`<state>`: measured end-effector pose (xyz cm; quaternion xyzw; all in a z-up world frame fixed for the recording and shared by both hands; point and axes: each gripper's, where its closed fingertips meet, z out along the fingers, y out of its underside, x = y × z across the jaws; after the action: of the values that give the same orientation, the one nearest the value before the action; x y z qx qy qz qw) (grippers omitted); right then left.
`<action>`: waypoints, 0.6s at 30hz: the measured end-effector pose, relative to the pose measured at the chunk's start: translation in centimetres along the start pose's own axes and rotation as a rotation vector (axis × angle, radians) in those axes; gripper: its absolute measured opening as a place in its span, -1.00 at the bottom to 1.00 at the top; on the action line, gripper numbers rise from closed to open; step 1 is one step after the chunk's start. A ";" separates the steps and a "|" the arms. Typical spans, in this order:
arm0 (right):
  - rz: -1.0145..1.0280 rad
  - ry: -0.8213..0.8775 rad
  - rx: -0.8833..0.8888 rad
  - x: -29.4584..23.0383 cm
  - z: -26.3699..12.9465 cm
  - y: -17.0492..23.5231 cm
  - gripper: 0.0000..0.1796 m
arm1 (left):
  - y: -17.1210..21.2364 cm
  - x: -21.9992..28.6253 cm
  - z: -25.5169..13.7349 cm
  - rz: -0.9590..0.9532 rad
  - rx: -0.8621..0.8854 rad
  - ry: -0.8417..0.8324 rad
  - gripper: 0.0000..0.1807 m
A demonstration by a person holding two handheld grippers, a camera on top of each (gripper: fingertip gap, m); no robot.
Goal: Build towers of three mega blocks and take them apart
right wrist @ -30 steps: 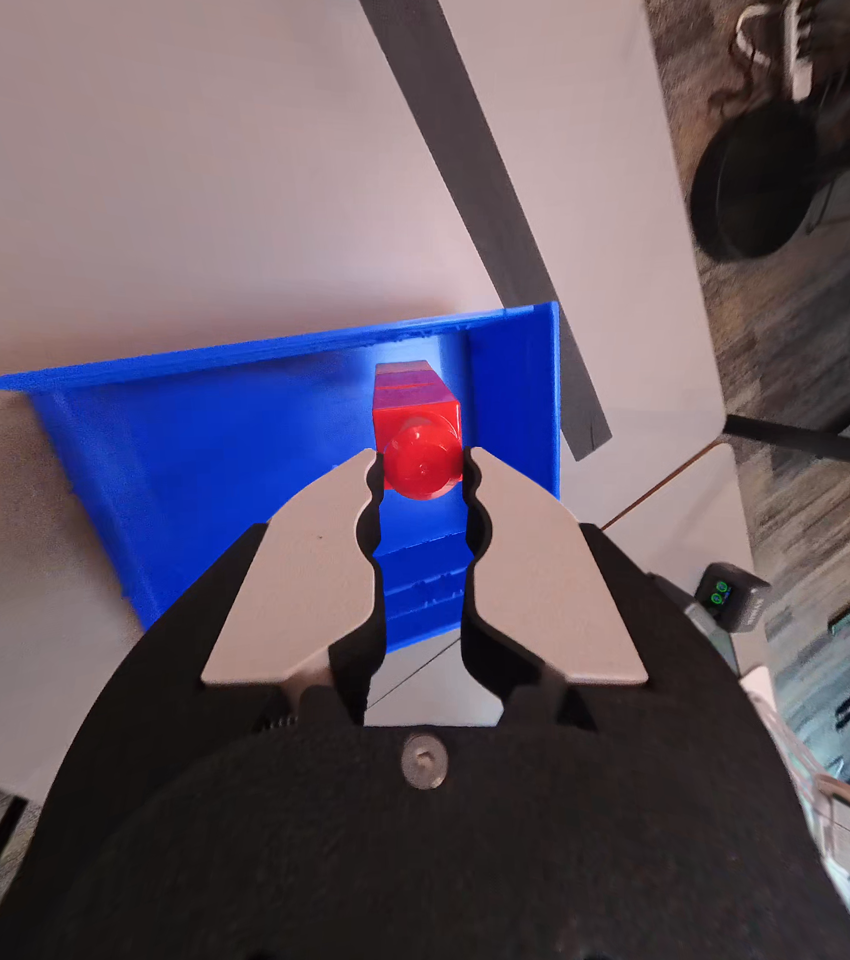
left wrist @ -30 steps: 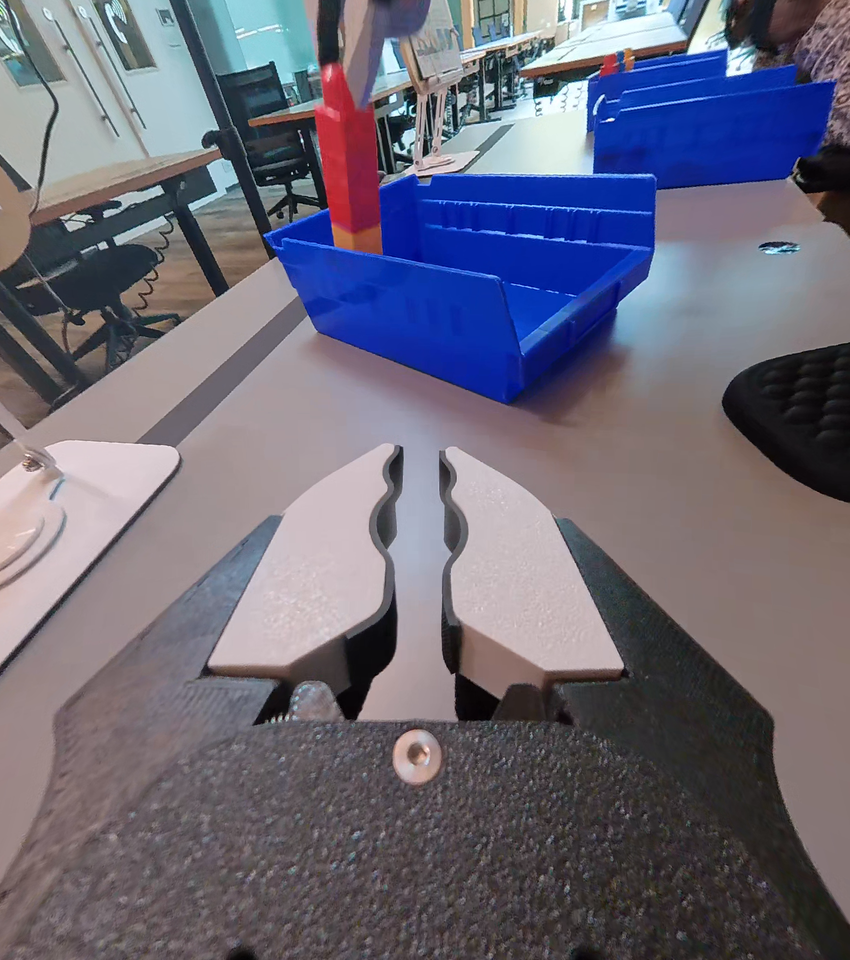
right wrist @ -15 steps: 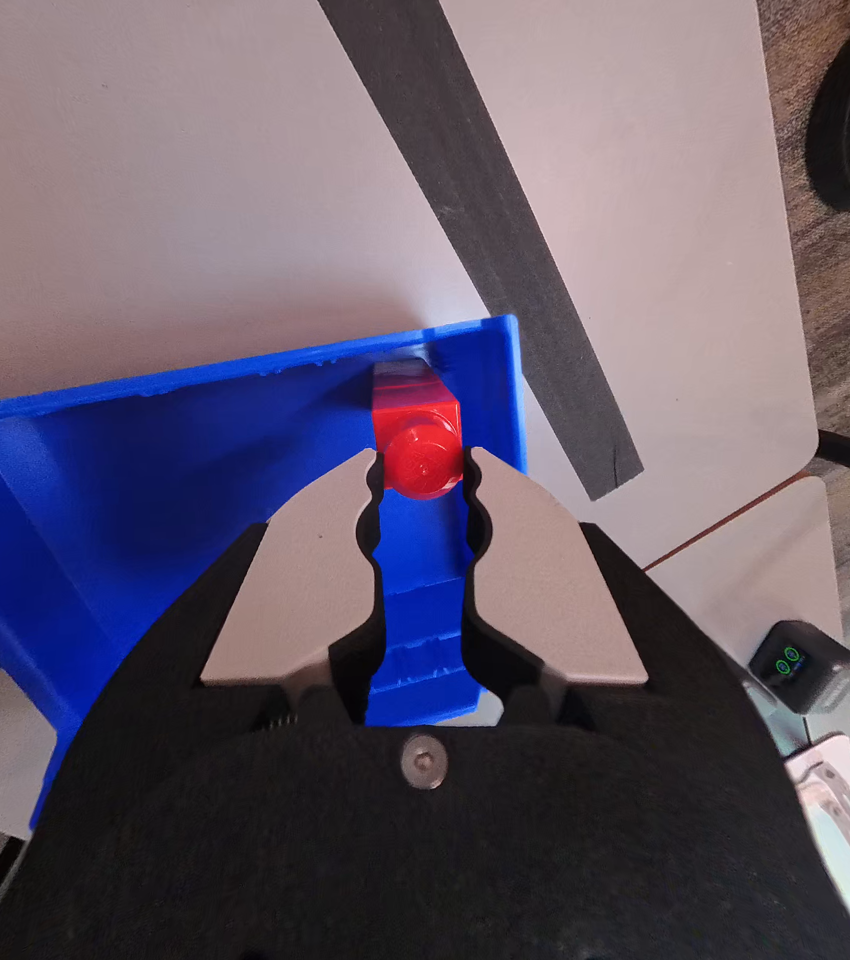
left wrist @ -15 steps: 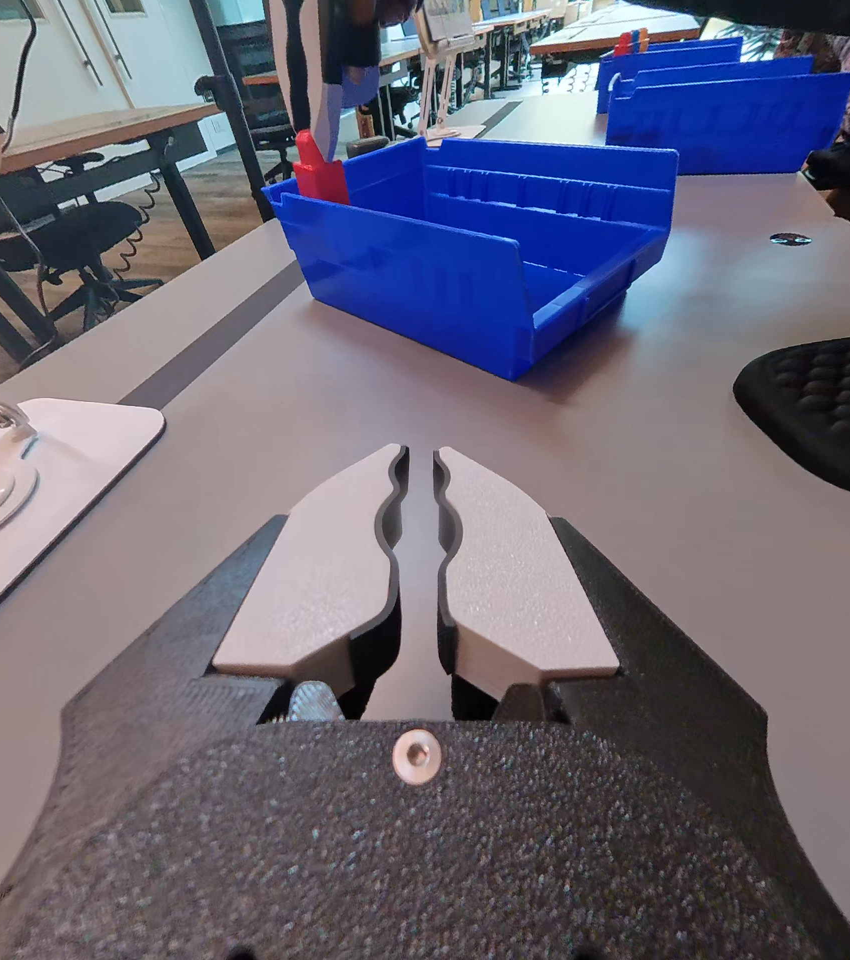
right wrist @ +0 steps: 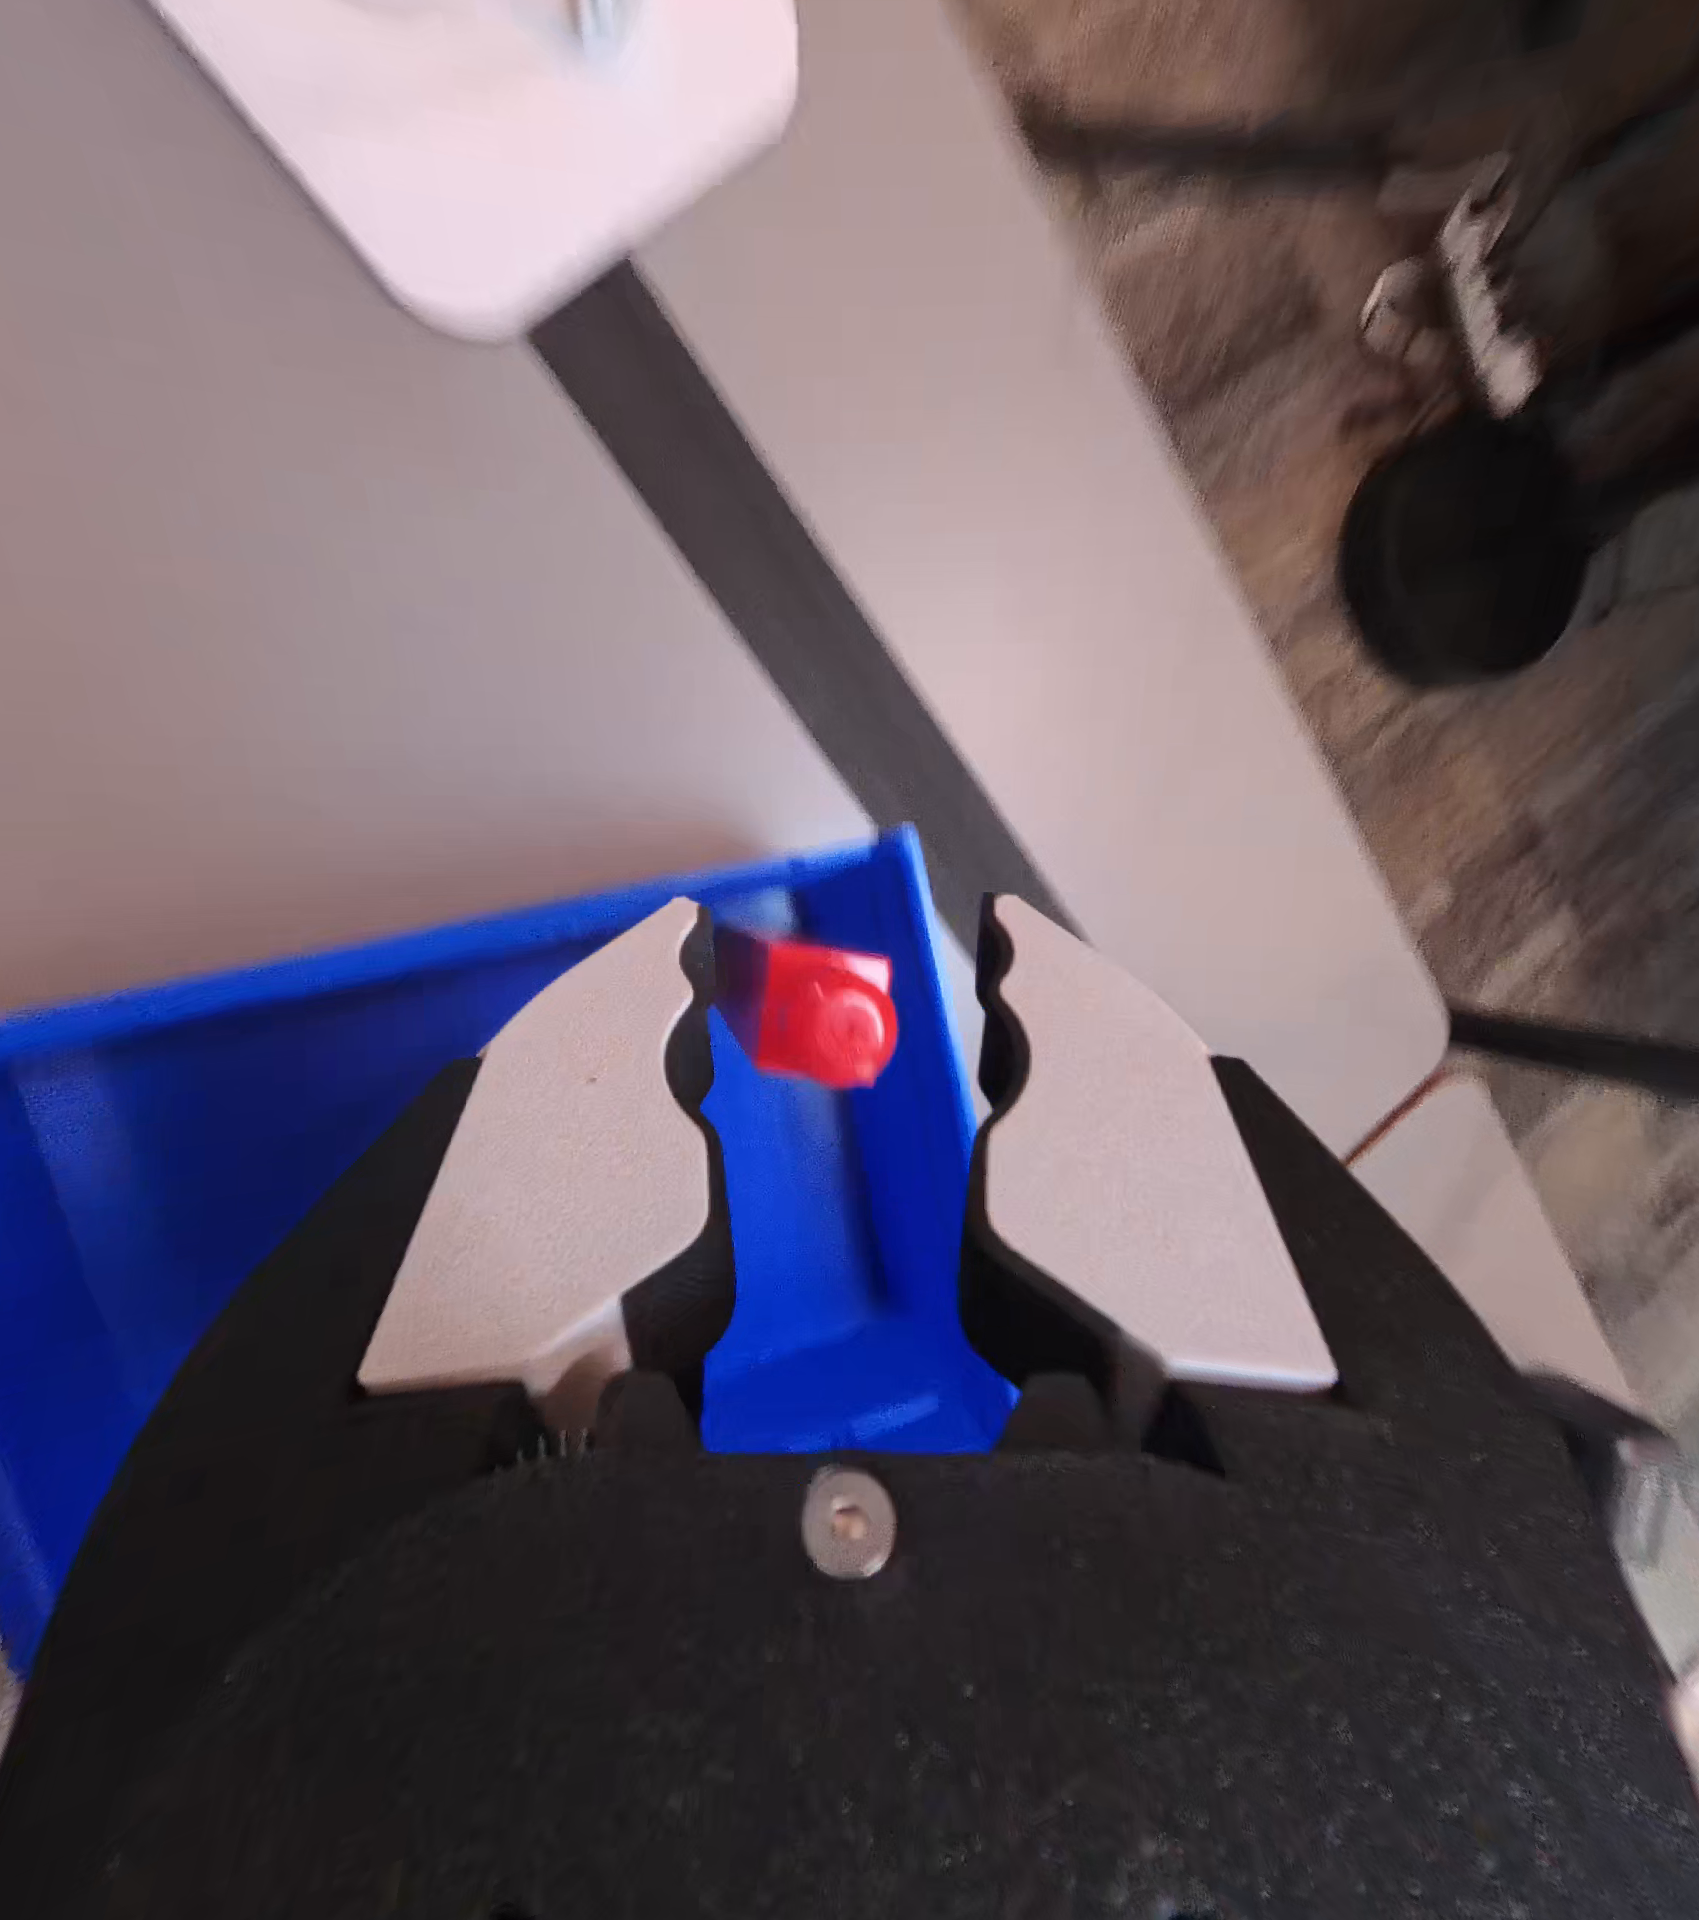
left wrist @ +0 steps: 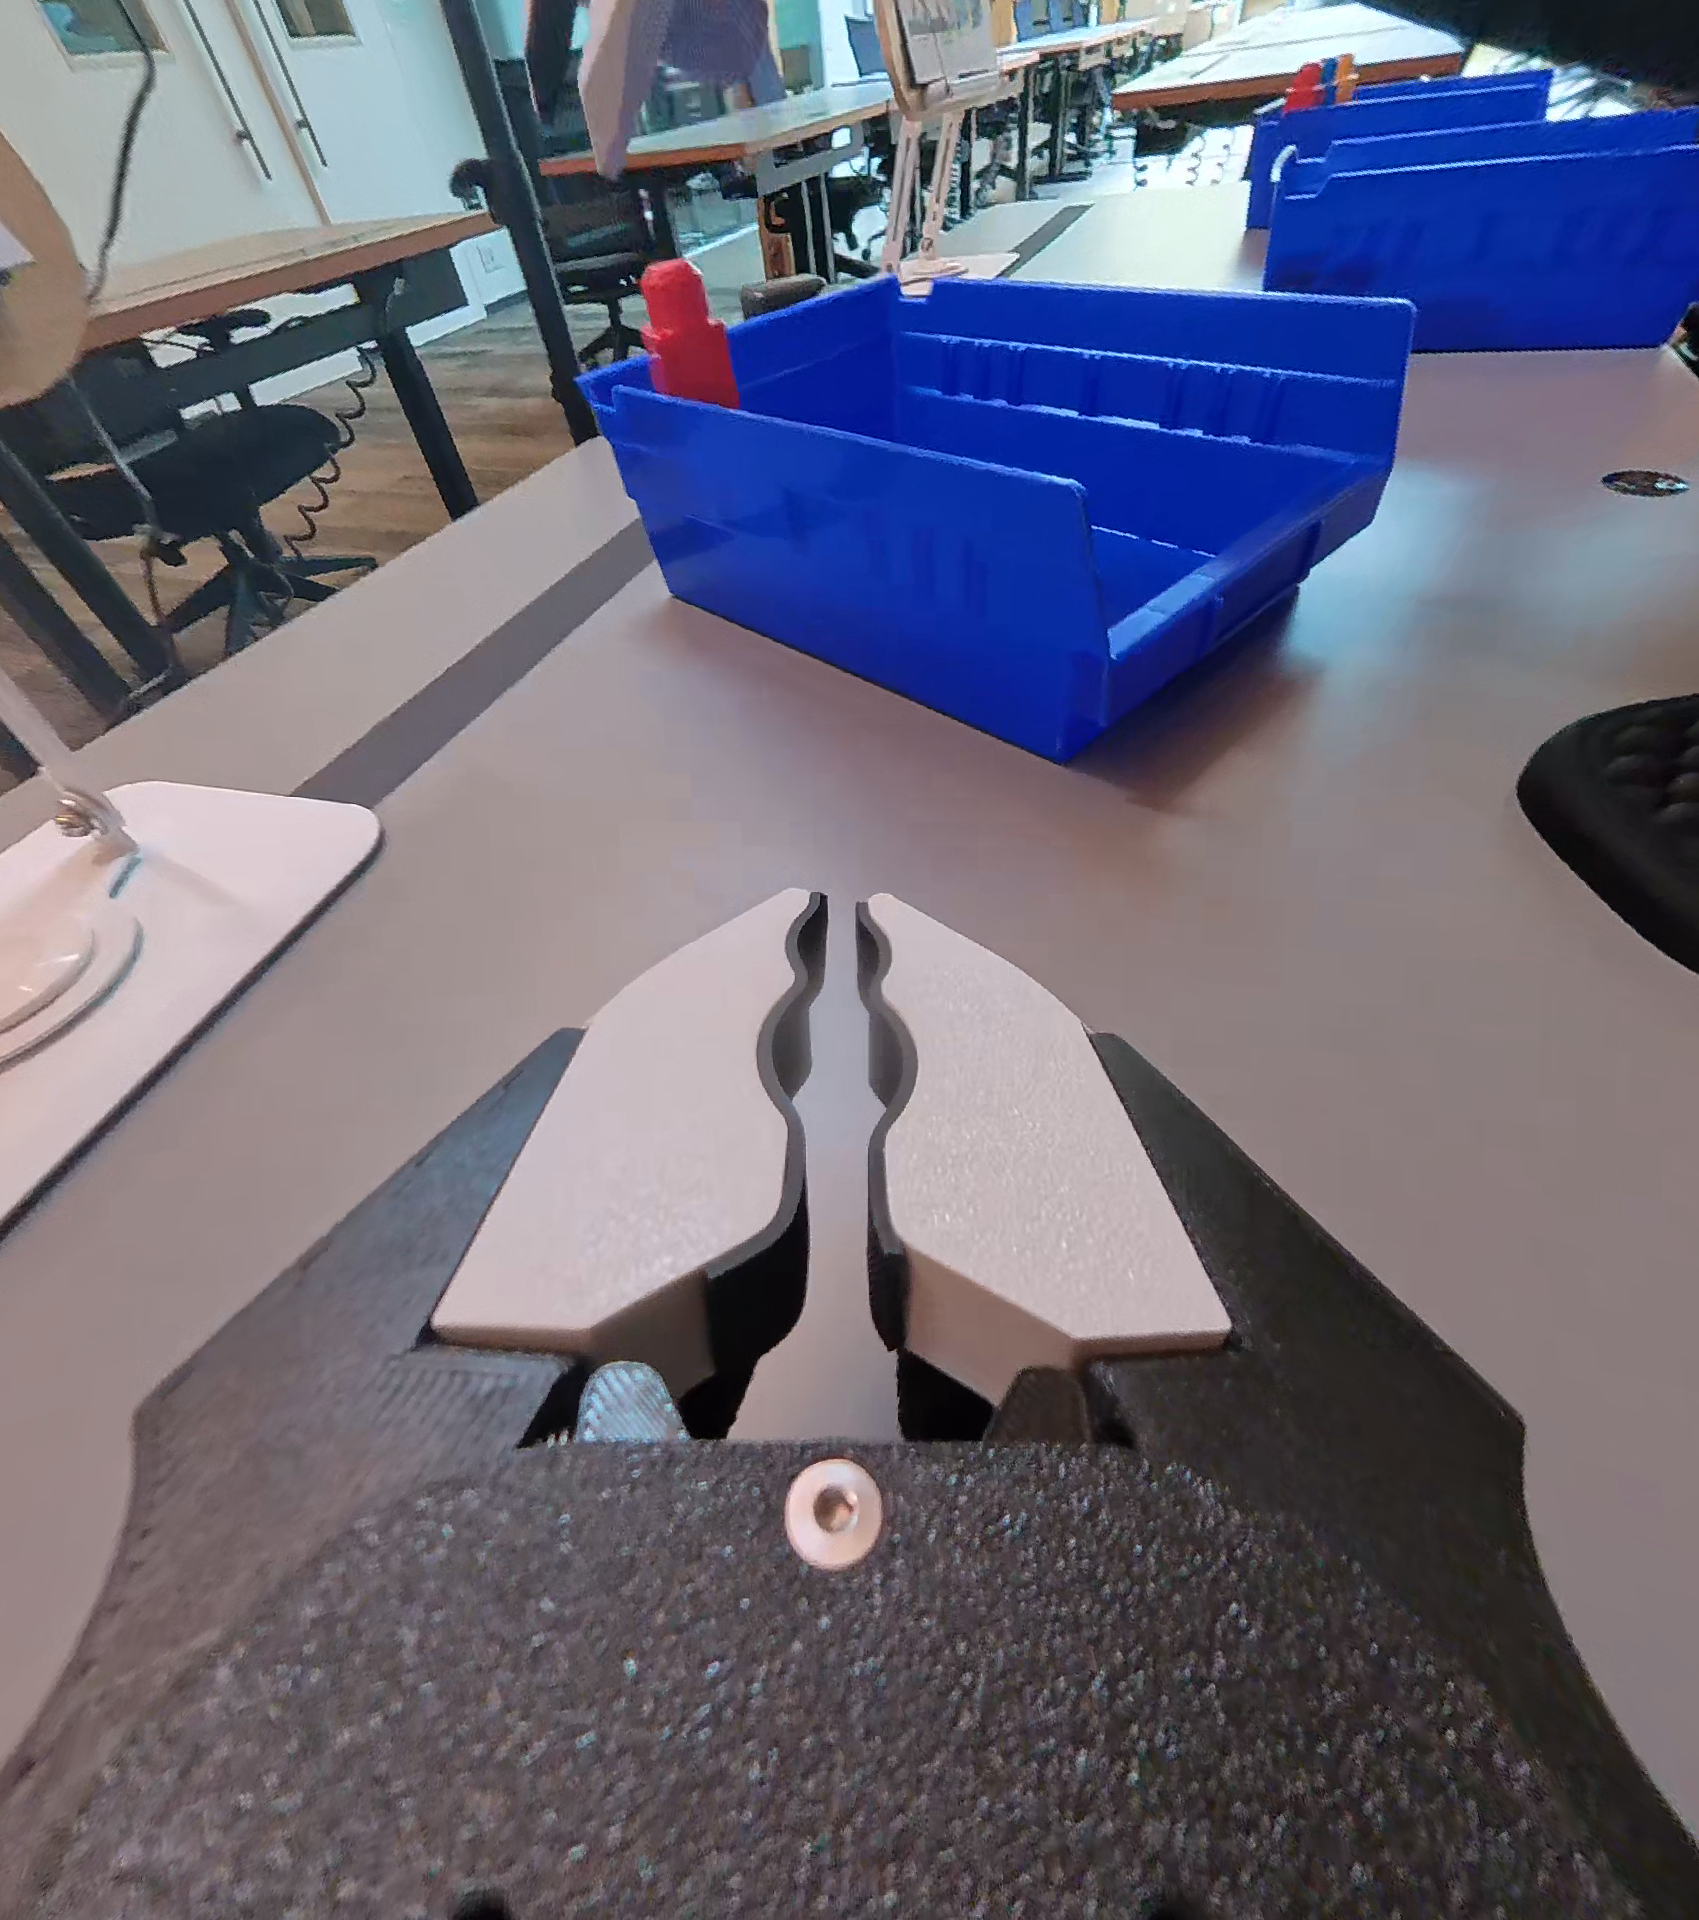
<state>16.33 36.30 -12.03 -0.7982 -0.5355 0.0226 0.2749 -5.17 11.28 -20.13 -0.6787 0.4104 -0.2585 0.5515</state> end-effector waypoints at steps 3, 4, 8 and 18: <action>0.024 0.056 0.333 -2.1 -3.7 -5.4 -0.44 | -0.9 -1.1 -0.5 -0.011 0.035 -0.061 -1.00; 0.046 0.080 0.447 -3.1 -5.1 -7.1 -0.45 | -1.2 -1.6 -0.8 -0.018 0.050 -0.090 -1.00; 0.225 0.239 0.892 -7.5 -10.9 -11.0 -0.45 | -2.6 -3.5 -2.1 -0.044 0.116 -0.203 -1.00; 0.409 0.025 1.092 -25.2 -7.8 -12.0 -1.00 | -5.9 -9.1 -9.6 0.014 0.170 -0.570 -1.00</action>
<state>-1.96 14.54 -6.38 -0.6284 -0.2780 0.3387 0.6428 -16.12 14.10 -11.11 -0.6727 0.2203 -0.0871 0.7010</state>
